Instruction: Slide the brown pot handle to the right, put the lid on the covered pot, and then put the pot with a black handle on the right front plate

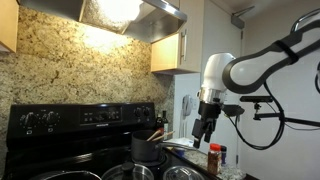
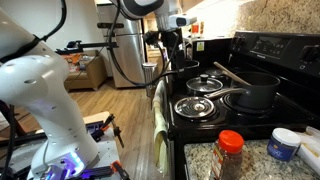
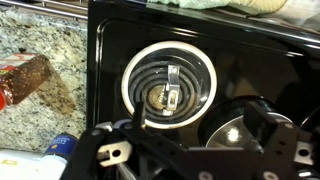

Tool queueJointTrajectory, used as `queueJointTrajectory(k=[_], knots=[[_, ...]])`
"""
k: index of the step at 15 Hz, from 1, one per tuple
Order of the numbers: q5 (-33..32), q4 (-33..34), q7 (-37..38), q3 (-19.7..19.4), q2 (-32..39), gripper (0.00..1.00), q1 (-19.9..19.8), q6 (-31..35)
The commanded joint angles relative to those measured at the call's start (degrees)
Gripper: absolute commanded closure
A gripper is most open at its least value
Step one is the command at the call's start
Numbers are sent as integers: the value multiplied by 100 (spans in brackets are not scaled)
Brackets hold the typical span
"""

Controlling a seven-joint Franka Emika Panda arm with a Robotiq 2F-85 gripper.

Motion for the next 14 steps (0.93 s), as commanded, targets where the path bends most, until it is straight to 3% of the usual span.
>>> queueJointTrajectory(k=[1,2,8,14], knots=[[77,555,-28,2,884,0,23,93],[6,246,-6,8,449,0,-5,38],[3,326,-5,2,562,0,2,37],[-757,923,-202,-197,1031,0,-334,-632]])
